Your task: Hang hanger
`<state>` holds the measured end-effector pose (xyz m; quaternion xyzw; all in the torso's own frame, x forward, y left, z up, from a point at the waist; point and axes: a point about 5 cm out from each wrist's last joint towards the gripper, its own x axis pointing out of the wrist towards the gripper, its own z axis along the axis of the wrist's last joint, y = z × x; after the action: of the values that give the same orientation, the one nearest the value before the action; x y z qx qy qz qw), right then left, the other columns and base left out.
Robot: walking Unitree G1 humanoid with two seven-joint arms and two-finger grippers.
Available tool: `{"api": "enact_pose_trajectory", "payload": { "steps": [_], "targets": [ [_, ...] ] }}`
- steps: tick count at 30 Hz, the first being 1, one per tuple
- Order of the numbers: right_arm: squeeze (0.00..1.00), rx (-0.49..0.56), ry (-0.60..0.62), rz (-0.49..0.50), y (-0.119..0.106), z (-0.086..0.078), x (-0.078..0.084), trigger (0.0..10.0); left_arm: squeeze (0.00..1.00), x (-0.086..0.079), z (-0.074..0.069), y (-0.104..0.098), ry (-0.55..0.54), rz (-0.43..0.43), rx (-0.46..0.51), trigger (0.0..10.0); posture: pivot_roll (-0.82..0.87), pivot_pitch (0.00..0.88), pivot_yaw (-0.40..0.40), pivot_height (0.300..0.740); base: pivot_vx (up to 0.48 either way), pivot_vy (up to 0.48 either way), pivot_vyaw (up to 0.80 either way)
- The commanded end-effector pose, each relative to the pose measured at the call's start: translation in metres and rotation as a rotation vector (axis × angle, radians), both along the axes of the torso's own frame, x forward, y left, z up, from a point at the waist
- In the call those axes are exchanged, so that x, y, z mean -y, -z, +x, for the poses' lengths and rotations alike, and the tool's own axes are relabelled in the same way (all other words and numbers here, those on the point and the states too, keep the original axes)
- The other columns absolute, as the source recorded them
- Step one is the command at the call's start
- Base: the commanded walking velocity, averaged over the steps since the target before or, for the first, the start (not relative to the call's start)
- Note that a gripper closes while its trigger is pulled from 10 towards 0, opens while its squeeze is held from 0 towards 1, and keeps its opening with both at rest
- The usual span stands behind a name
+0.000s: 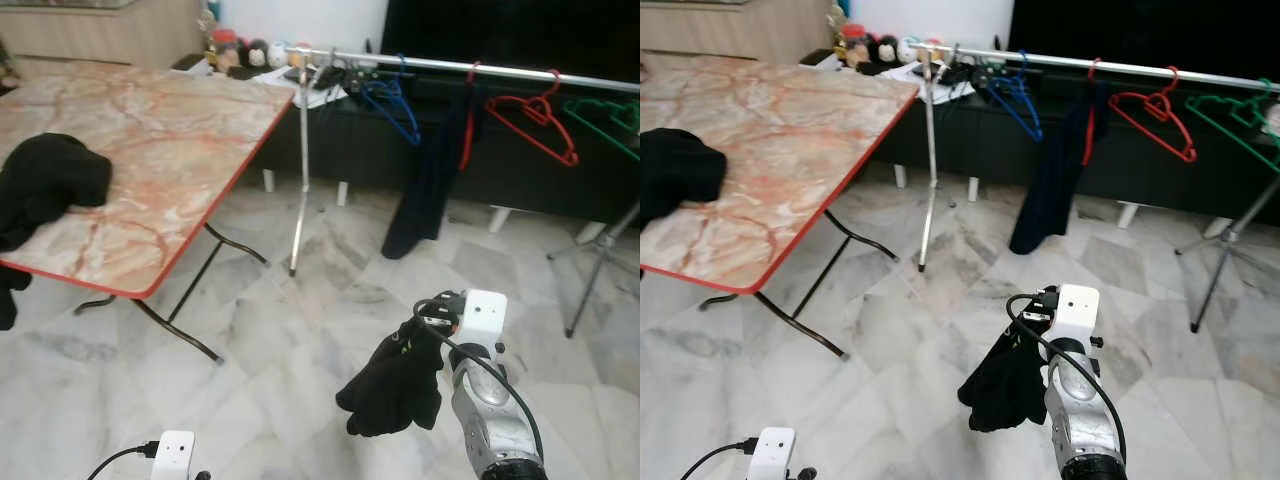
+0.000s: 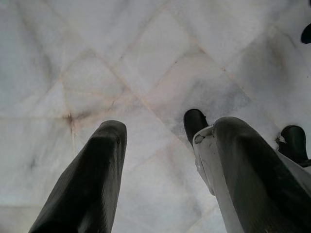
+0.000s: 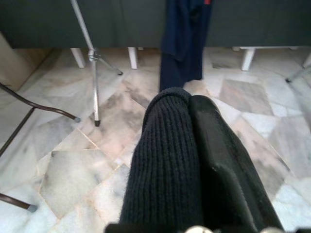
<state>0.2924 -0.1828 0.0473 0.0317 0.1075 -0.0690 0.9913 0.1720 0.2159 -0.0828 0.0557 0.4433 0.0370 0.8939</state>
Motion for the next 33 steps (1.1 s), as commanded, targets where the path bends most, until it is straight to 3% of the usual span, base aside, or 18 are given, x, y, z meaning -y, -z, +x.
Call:
{"api": "enact_pose_trajectory", "payload": {
  "steps": [1, 12, 17, 33],
  "targets": [
    [0.0, 0.017, -0.001, -0.004, -0.0058, 0.0039, -0.0003, 10.0, 0.0, -0.0007, -0.0024, 0.0009, -0.001, -0.003, -0.003, 10.0, -0.12, 0.044, -0.028, 0.74, 0.0, 0.0, -0.71],
    [0.0, 0.014, -0.004, -0.01, -0.0059, 0.0035, 0.0002, 10.0, 0.0, 0.0044, 0.0, 0.0006, 0.03, 0.001, 0.002, 10.0, -0.12, 0.043, -0.029, 0.74, 0.0, 0.0, -0.69],
    [0.0, 0.022, -0.006, -0.01, -0.0061, 0.0031, -0.0002, 10.0, 0.0, 0.0057, 0.0006, 0.0006, 0.037, 0.003, 0.003, 10.0, -0.12, 0.044, -0.029, 0.74, 0.0, -0.35, -0.67],
    [0.0, 0.035, -0.001, 0.0, -0.0074, 0.0044, -0.0013, 10.0, 0.0, 0.0045, 0.0003, 0.0006, 0.036, 0.003, 0.0, 10.0, -0.12, 0.043, -0.029, 0.74, 0.0, -0.386, 0.0]
  ]
}}
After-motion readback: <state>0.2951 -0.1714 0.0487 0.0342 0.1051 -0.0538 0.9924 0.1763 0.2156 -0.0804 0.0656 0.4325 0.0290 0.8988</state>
